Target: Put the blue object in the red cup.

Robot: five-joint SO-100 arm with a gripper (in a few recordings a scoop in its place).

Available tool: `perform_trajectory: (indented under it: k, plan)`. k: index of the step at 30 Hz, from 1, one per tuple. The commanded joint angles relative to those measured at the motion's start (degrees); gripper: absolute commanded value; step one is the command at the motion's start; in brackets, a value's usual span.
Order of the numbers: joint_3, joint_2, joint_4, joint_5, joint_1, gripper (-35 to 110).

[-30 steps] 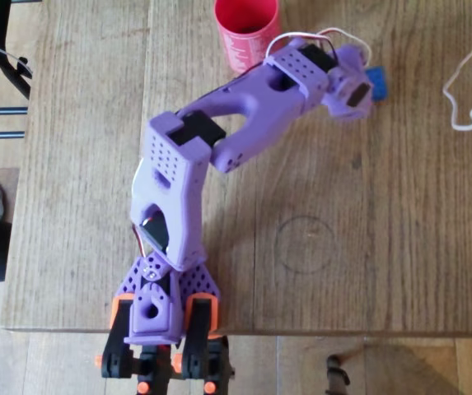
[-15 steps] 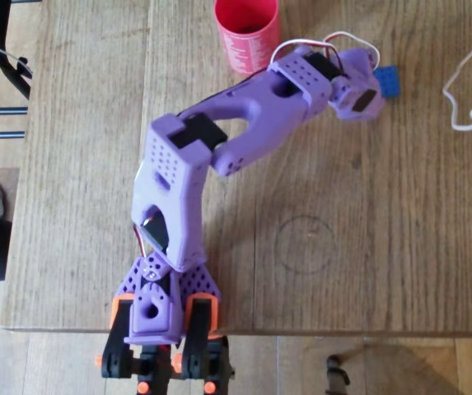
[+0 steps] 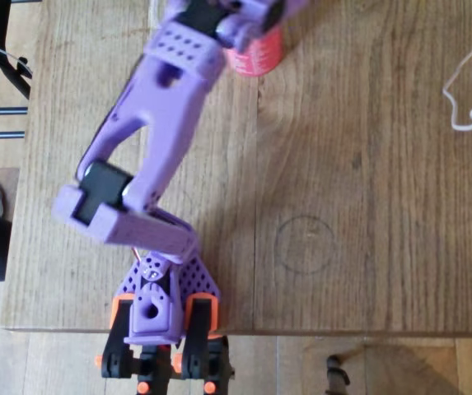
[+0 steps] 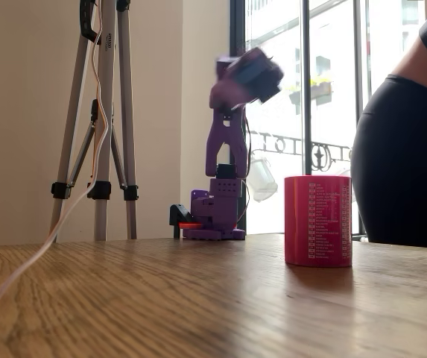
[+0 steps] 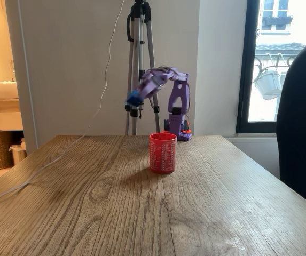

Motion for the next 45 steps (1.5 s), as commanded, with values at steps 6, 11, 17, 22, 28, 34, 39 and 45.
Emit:
perform_trajectory:
  k: [6, 11, 17, 22, 28, 34, 39, 45]
  plan:
    - [10.6, 15.6, 10.6, 0.6, -11.9, 1]
    - [11.3, 11.8, 12.9, 2.5, -14.9, 1]
    - [10.1, 6.9, 12.9, 3.8, -15.2, 1]
    - [9.6, 1.5, 8.7, 4.0, -13.2, 1]
    - [7.6, -3.1, 5.3, 3.9, -11.4, 1]
    - [7.2, -3.4, 5.1, 3.8, -10.5, 1]
    - [6.3, -4.3, 6.6, 3.9, -9.7, 18]
    - [5.6, -4.3, 7.1, 3.8, -8.7, 34]
